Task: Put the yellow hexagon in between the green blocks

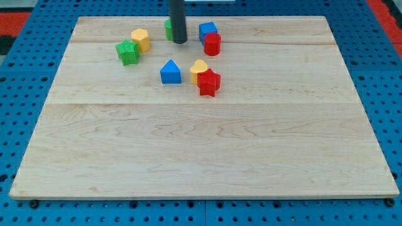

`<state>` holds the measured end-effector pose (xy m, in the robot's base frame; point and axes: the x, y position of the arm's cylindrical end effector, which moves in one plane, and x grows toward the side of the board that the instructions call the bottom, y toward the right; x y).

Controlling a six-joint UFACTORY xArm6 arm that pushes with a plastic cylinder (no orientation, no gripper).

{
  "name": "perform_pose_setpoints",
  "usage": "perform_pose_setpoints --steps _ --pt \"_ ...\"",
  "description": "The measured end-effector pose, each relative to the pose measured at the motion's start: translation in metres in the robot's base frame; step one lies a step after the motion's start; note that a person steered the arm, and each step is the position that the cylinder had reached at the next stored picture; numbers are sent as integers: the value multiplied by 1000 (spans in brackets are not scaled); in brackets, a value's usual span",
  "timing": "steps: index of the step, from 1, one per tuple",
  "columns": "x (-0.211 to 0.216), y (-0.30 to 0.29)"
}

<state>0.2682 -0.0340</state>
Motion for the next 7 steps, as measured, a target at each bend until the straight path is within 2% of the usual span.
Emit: perform_pose_setpoints --steps 2,5,7 --pt "-40 3" --pt "-43 -76" --pt "-38 -36"
